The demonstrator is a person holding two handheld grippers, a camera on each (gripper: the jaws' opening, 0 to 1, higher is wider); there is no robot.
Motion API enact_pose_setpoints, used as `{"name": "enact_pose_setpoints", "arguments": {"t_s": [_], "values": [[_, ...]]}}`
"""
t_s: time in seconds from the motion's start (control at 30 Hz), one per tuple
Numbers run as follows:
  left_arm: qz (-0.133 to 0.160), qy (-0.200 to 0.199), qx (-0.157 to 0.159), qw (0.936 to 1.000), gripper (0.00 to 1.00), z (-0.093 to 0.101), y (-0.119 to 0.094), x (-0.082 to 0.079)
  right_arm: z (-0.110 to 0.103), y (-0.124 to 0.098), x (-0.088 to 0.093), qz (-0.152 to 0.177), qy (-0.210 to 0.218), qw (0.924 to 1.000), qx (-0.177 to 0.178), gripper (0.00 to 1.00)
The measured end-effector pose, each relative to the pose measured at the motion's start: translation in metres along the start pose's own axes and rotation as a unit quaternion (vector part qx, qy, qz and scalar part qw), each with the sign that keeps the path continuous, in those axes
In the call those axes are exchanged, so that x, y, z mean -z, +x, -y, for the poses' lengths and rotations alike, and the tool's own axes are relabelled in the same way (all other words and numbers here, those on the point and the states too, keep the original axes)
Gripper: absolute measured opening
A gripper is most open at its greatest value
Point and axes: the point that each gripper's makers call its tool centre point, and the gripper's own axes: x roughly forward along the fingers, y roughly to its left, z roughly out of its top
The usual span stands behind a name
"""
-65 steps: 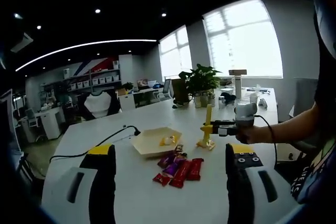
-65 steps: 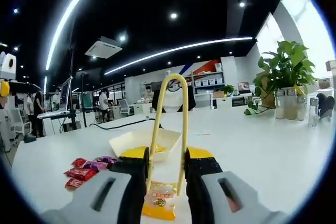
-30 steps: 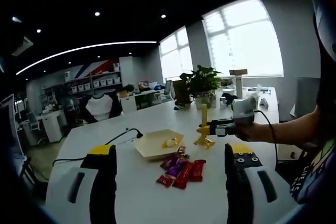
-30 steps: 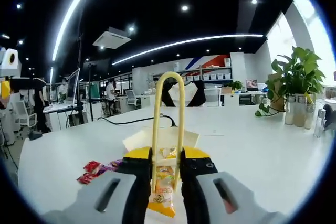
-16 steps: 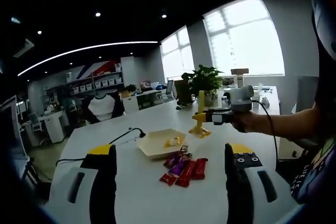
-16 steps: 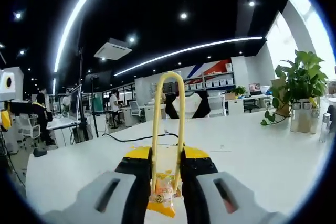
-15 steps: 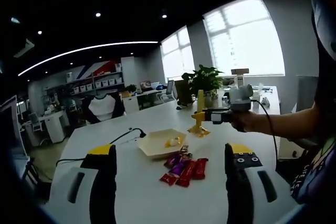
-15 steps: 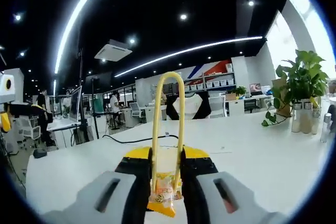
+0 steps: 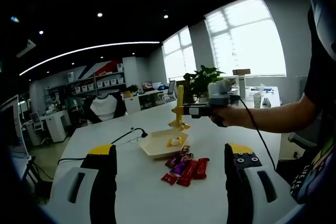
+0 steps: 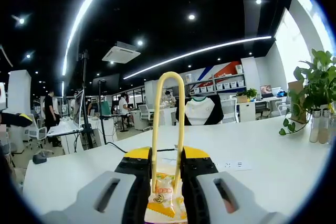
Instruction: Place the target food into the container with the food tongs after gripping and lifting it, then release it inside without dropping or visibly crushing the food.
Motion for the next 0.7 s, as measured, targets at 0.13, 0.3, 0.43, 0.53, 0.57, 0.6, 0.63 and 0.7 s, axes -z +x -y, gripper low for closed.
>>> {"name": "enact_pose_setpoints", "arguments": {"t_s": [0.13, 0.3, 0.43, 0.53, 0.57, 0.6, 0.63, 0.7], "values": [[0.000, 0.002, -0.002, 1.0000, 0.88, -0.001, -0.001, 0.000, 0.000, 0.020, 0.014, -0.022, 0.000, 0.9997, -0.008, 0.15], [0.012, 0.004, -0.003, 0.9999, 0.87, -0.002, -0.004, -0.007, -0.002, 0.036, 0.037, -0.049, 0.009, 0.9985, -0.020, 0.15], [0.010, 0.001, -0.004, 0.9999, 0.87, -0.002, -0.004, -0.005, 0.002, 0.041, 0.047, -0.060, 0.012, 0.9979, -0.020, 0.16], [0.006, 0.001, -0.004, 1.0000, 0.87, -0.001, -0.005, -0.003, 0.004, 0.042, 0.049, -0.058, 0.022, 0.9979, -0.019, 0.19], [0.004, 0.000, -0.004, 1.0000, 0.87, -0.001, -0.005, -0.003, 0.006, 0.041, 0.047, -0.048, 0.032, 0.9982, -0.015, 0.19], [0.004, 0.001, -0.004, 1.0000, 0.87, 0.000, -0.004, -0.003, 0.006, 0.040, 0.047, -0.049, 0.042, 0.9978, -0.015, 0.19], [0.003, 0.002, -0.003, 1.0000, 0.87, 0.000, -0.004, -0.002, 0.006, 0.039, 0.047, -0.049, 0.039, 0.9979, -0.015, 0.19], [0.003, 0.001, -0.004, 1.0000, 0.87, 0.001, -0.005, -0.003, 0.002, 0.035, 0.046, -0.050, 0.027, 0.9982, -0.019, 0.20]]}}
